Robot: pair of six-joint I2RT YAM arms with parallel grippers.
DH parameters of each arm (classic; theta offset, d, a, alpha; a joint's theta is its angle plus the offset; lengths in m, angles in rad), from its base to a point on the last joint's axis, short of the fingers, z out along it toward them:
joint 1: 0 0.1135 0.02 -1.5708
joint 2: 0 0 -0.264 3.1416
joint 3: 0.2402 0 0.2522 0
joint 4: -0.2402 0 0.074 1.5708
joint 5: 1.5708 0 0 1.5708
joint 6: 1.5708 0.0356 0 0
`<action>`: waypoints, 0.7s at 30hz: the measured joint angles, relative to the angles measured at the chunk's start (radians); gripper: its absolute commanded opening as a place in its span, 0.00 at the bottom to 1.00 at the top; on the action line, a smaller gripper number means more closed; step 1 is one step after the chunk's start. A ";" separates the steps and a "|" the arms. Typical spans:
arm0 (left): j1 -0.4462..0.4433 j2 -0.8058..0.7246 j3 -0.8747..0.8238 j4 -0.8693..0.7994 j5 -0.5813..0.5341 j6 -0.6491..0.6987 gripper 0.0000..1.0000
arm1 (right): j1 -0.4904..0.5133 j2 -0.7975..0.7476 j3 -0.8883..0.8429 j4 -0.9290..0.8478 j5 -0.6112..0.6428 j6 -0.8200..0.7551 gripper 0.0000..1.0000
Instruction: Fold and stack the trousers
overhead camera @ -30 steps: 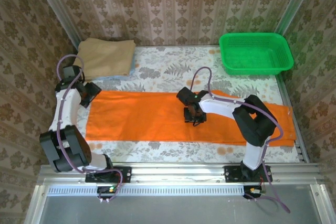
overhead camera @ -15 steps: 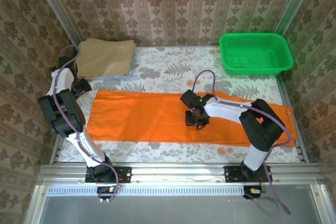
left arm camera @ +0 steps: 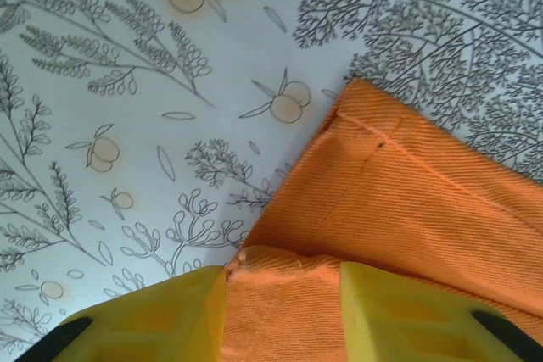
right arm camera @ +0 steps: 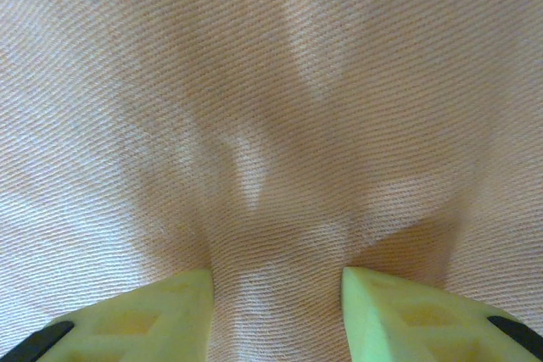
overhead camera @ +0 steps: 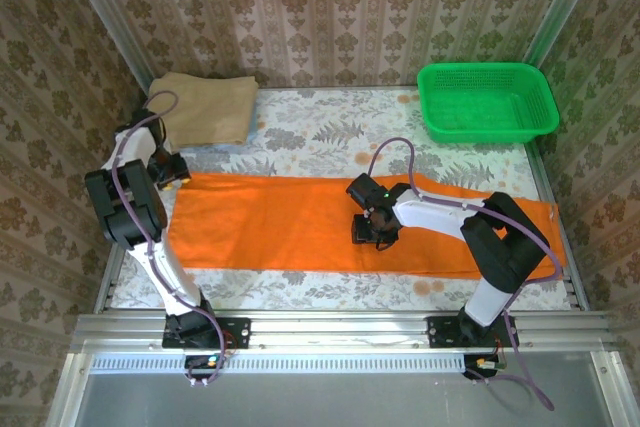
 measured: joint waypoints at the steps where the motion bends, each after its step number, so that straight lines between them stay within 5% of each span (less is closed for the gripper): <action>1: 0.000 -0.002 -0.014 0.005 0.000 -0.006 0.40 | -0.002 0.000 0.000 0.001 -0.001 0.000 0.46; 8: -0.021 -0.002 -0.065 0.008 -0.016 -0.041 0.38 | -0.004 -0.008 -0.009 0.011 -0.007 0.000 0.45; 13: -0.026 0.005 -0.053 0.018 -0.052 -0.056 0.23 | -0.004 -0.019 -0.023 0.023 -0.006 0.000 0.45; 21: -0.026 0.047 -0.043 0.032 -0.076 -0.070 0.49 | -0.006 -0.034 -0.039 0.037 -0.007 0.000 0.45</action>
